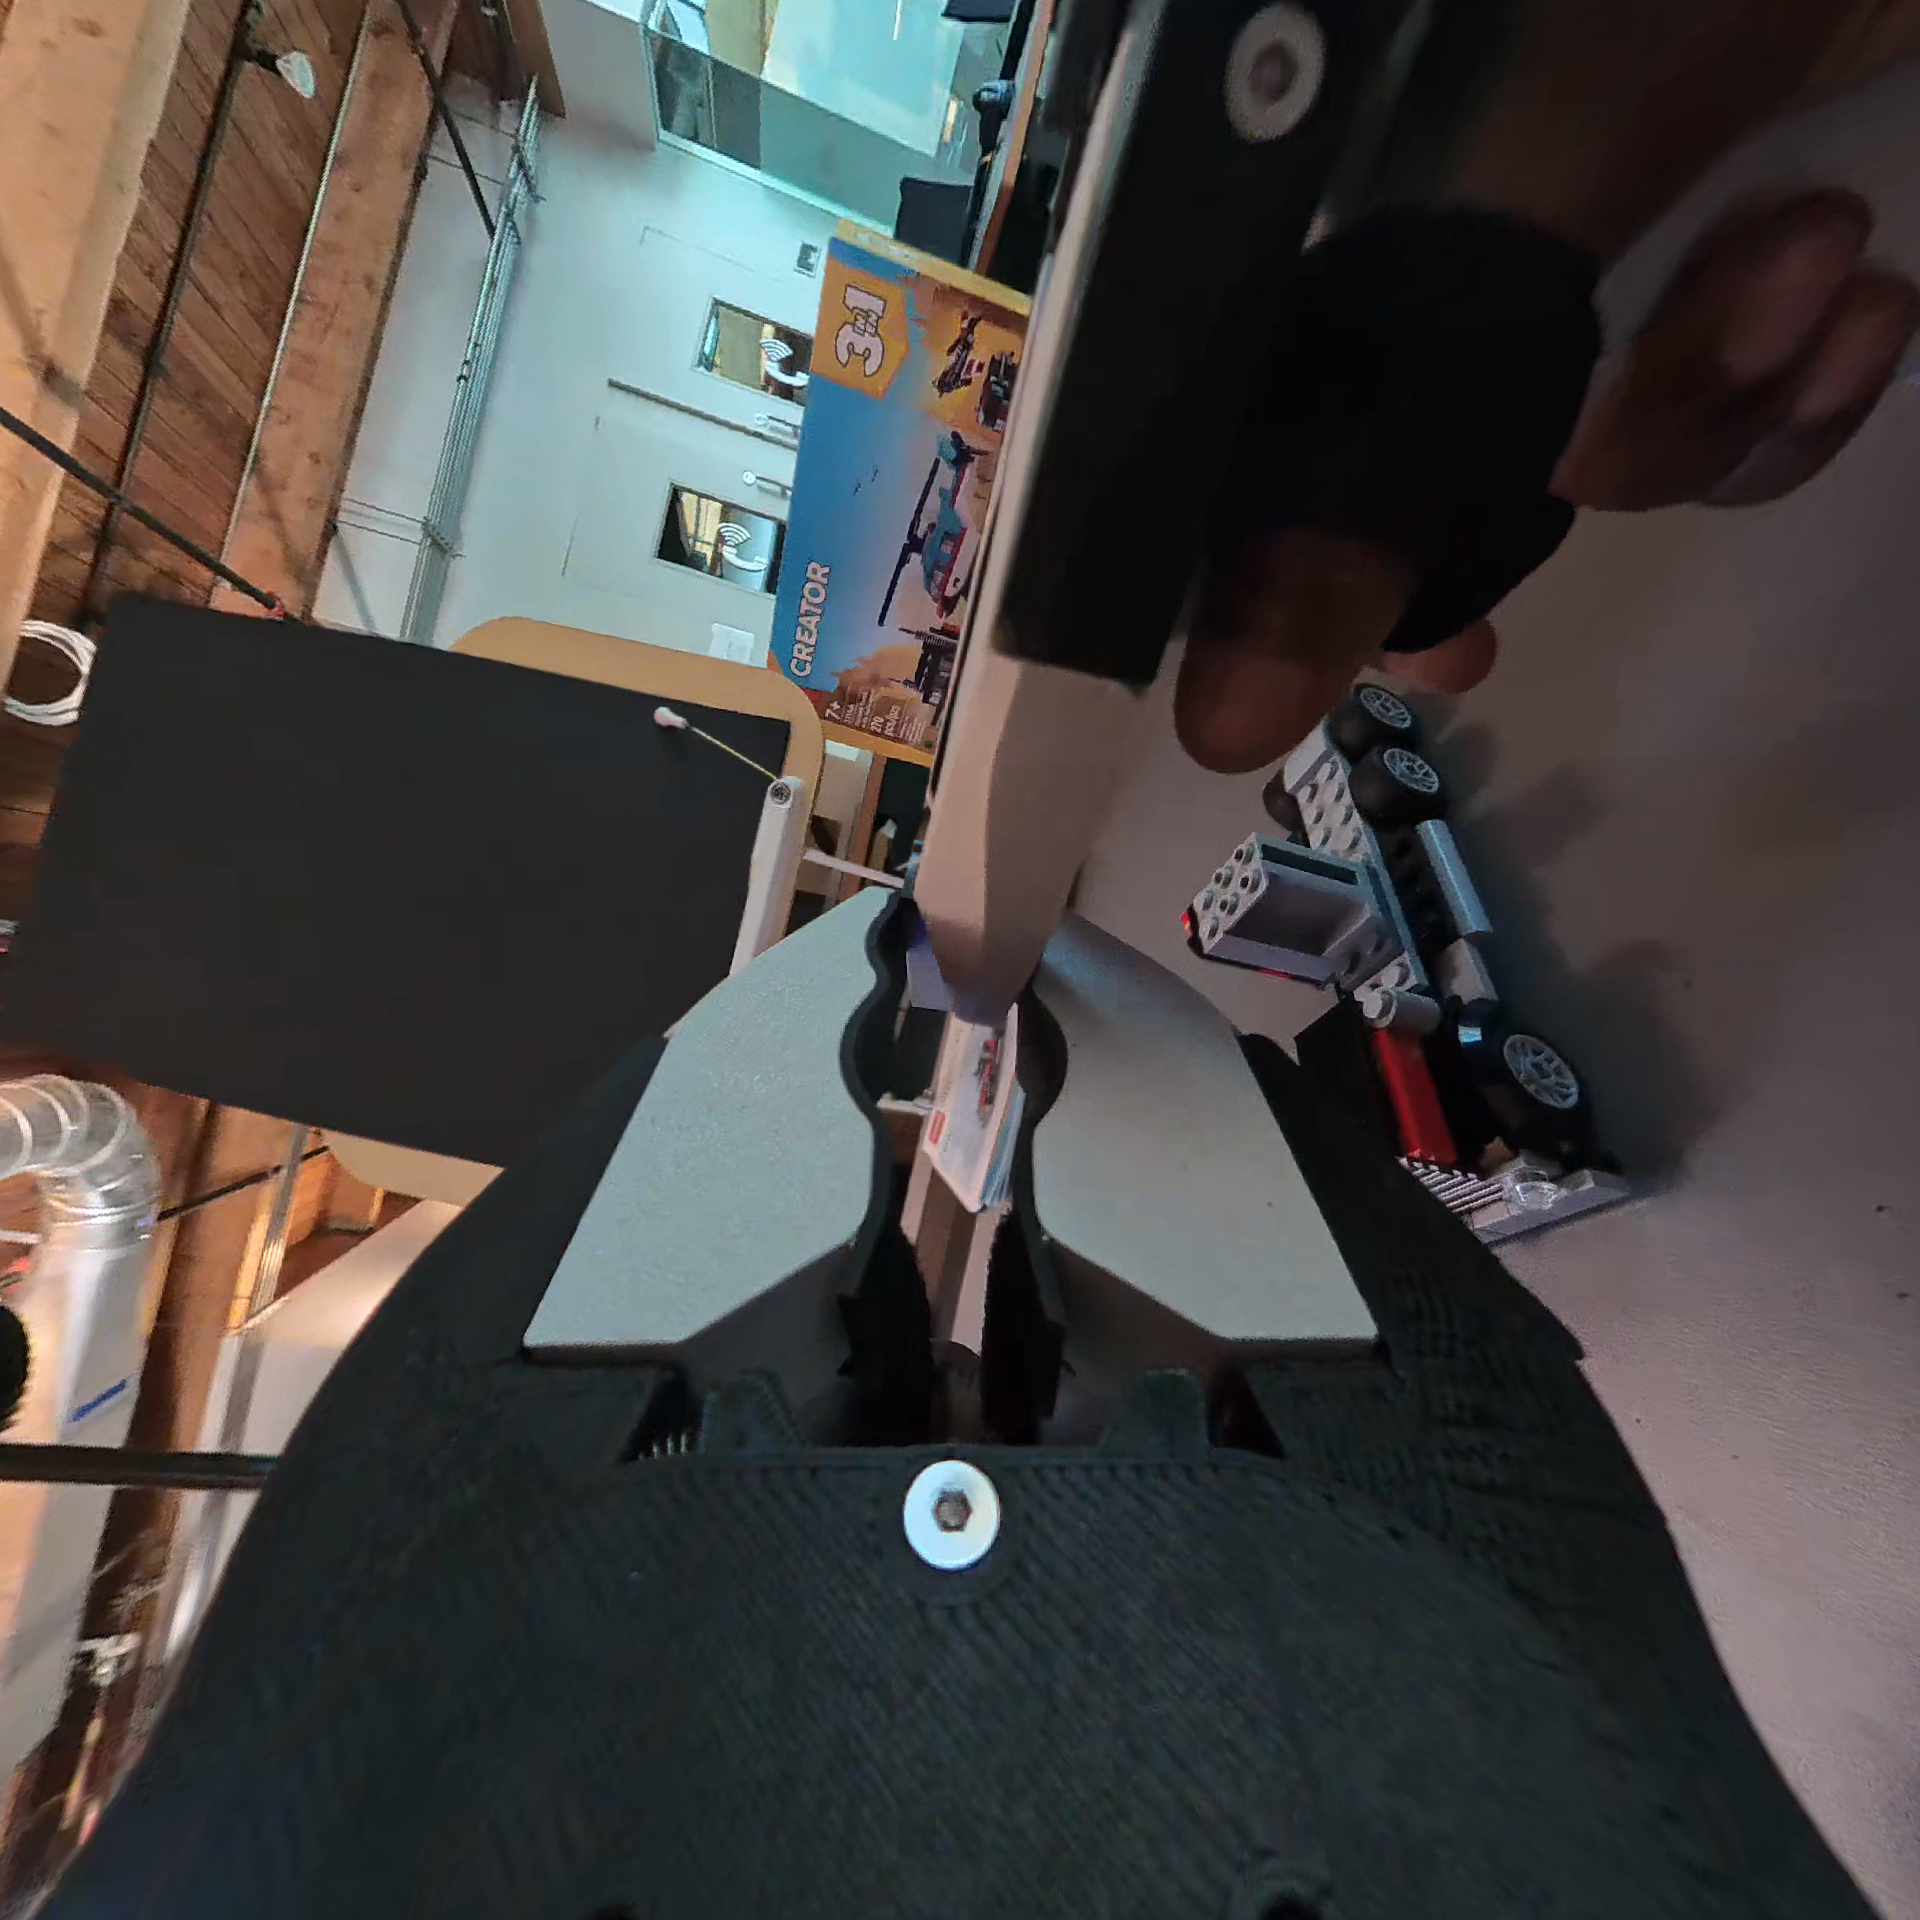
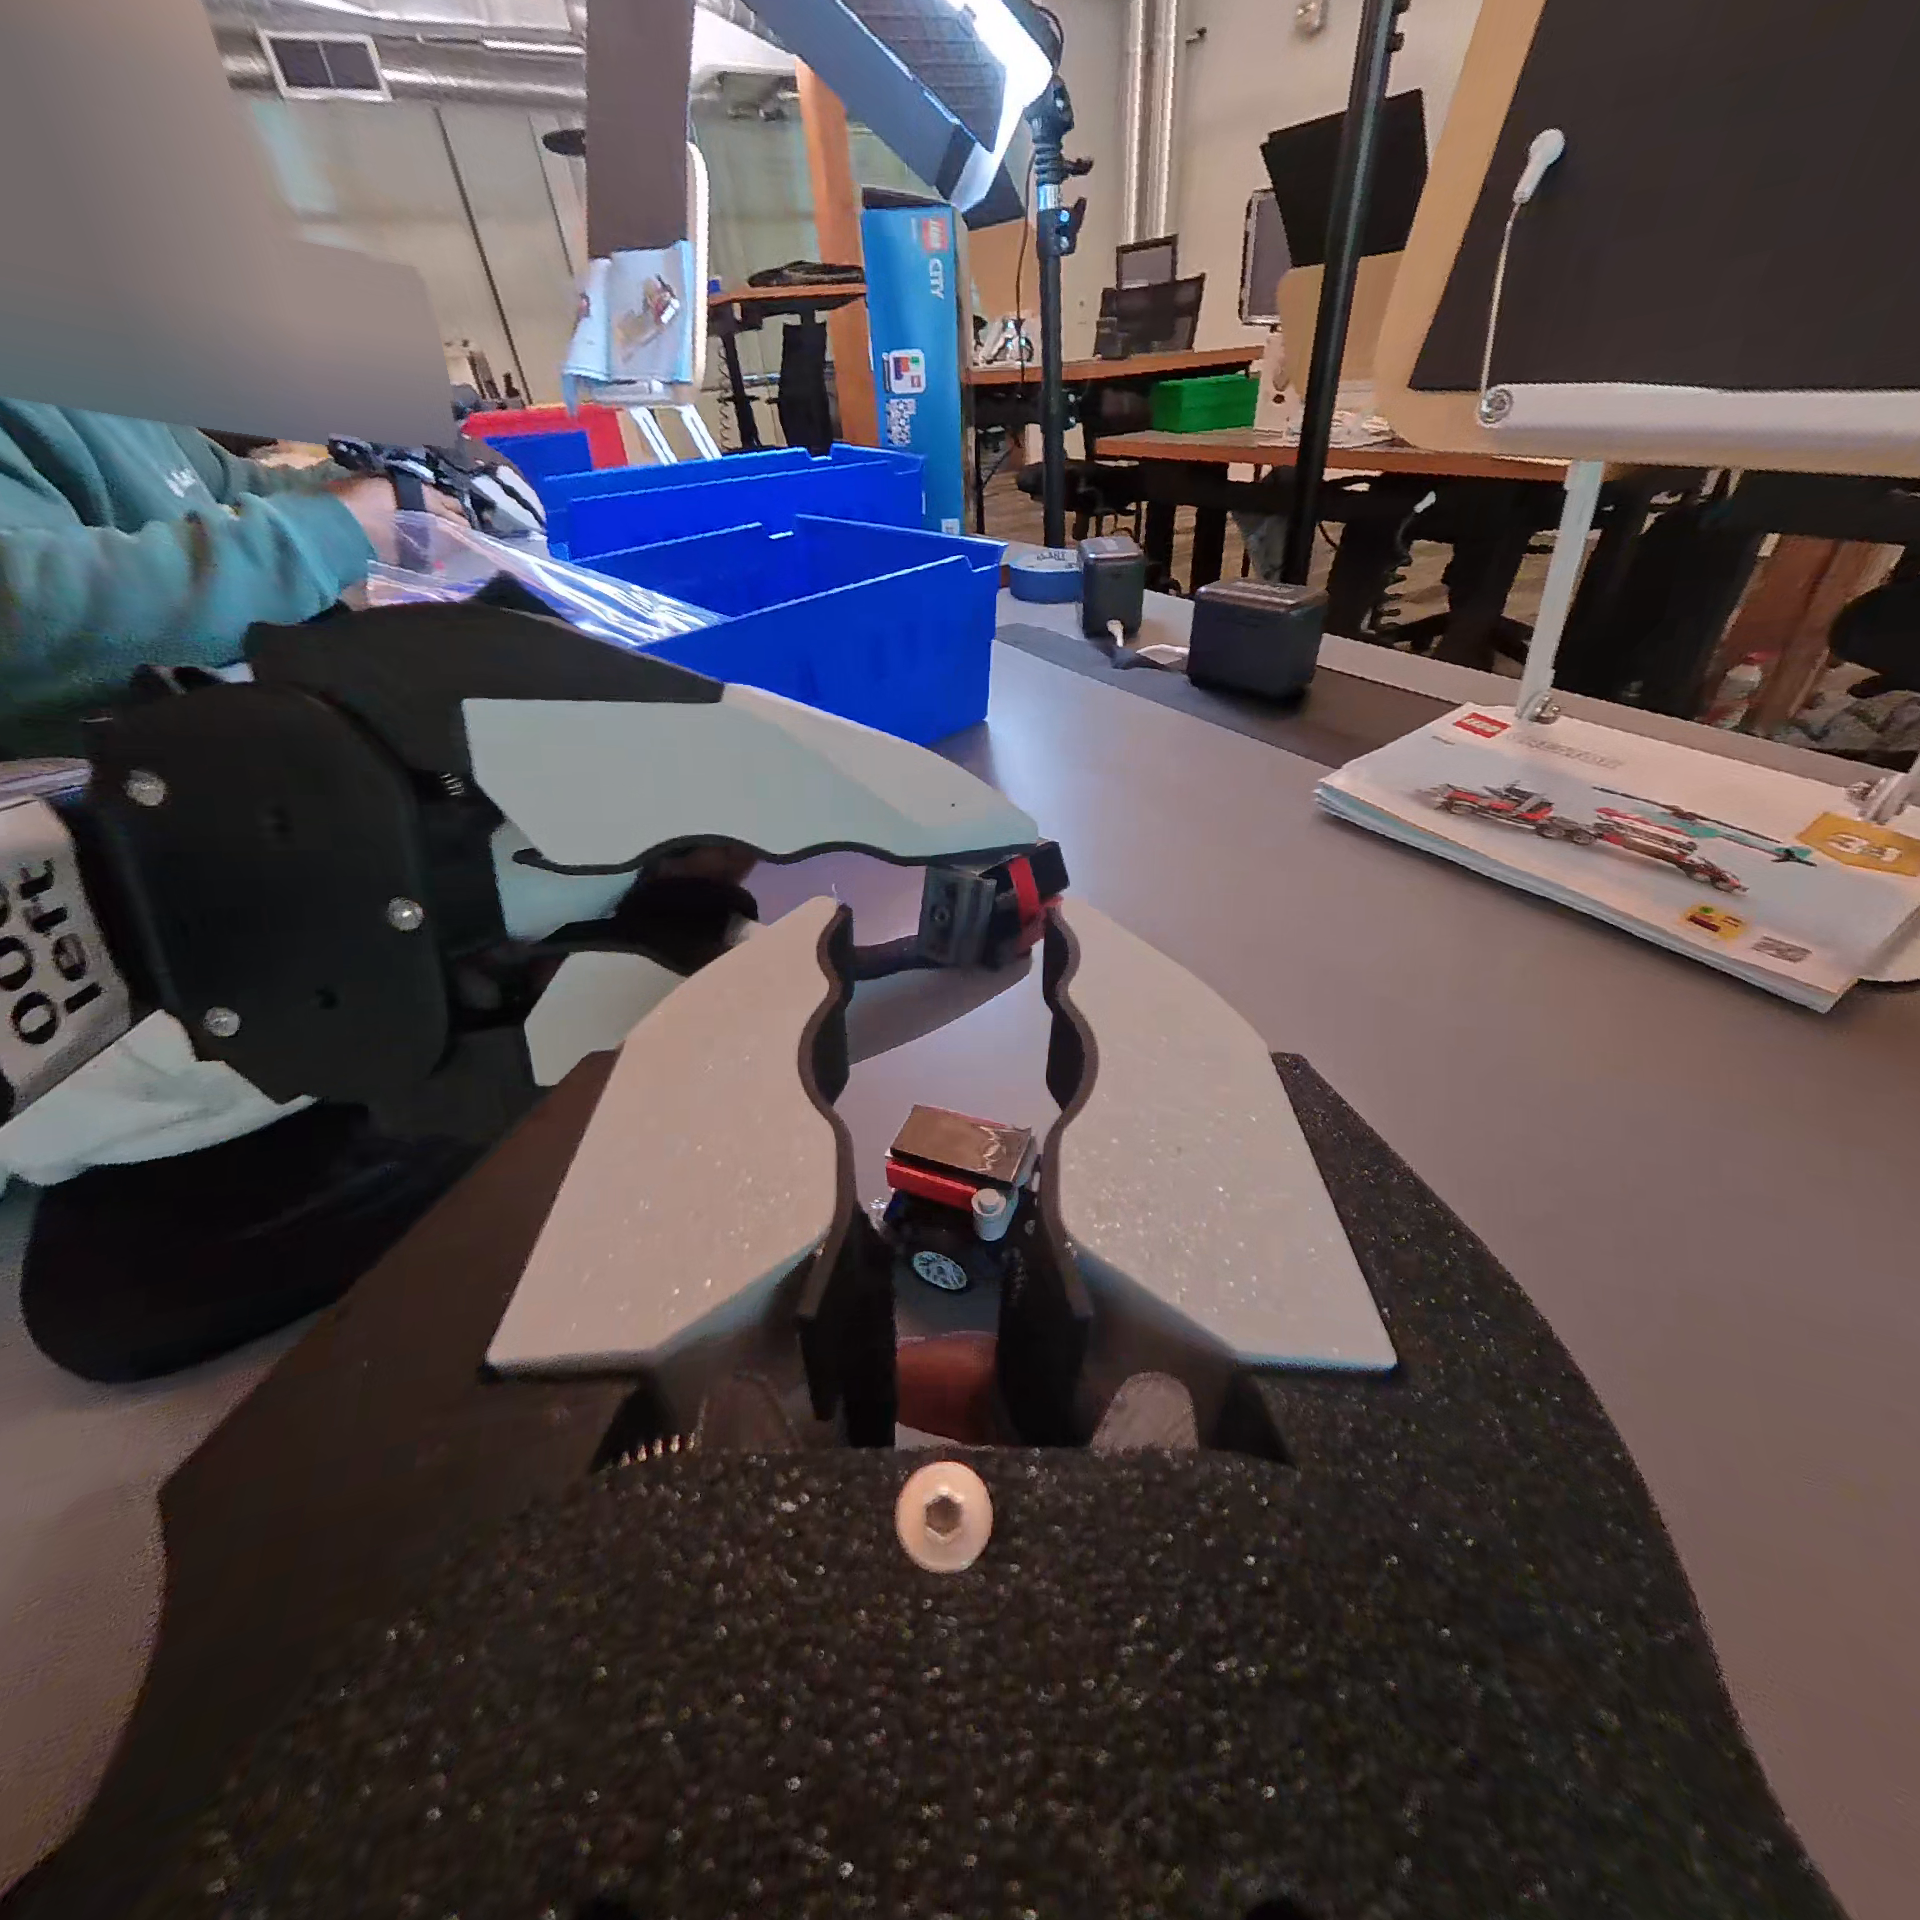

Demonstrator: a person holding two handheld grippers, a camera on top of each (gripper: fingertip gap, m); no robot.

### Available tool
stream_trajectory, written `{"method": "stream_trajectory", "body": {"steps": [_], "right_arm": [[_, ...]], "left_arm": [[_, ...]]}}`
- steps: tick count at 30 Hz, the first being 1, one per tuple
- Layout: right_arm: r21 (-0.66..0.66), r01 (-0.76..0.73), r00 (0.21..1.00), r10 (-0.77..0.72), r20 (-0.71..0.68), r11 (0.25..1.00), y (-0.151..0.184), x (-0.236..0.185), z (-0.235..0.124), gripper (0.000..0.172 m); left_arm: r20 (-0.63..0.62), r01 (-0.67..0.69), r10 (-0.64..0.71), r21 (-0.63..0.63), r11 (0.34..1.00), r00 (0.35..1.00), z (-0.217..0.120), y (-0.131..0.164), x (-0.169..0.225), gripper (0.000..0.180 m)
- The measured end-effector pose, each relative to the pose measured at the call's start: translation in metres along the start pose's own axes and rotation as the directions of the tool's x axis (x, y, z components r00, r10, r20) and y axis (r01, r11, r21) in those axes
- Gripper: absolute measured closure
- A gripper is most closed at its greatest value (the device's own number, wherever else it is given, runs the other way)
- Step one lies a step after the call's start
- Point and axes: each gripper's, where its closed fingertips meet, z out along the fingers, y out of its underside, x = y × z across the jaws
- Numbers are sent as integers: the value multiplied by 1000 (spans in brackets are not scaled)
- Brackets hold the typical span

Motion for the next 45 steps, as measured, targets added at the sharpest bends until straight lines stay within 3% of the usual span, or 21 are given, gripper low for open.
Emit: {"method": "stream_trajectory", "body": {"steps": [7,14,17,20,37,45], "right_arm": [[-23,150,984,-151,-95,988,-3,5,-5,156],[-3,243,963,-241,-121,970,-11,3,-9,157],[30,216,975,-214,-53,976,-12,-7,-7,157],[63,181,984,-180,-13,982,-15,-11,-7,157],[122,192,981,-193,-4,974,-25,-13,-11,155],[94,278,960,-277,-24,956,-23,-15,-10,161]], "left_arm": [[42,-41,41,11,999,998,-1,-6,0,163],[57,44,-47,61,997,997,-1,-7,-4,157],[89,25,-32,73,997,995,-1,-7,-8,153],[131,-24,13,80,996,991,-3,-9,-12,163],[206,-156,145,40,987,968,-5,-4,-20,163],[202,-219,204,54,974,958,-5,-3,-19,163]]}}
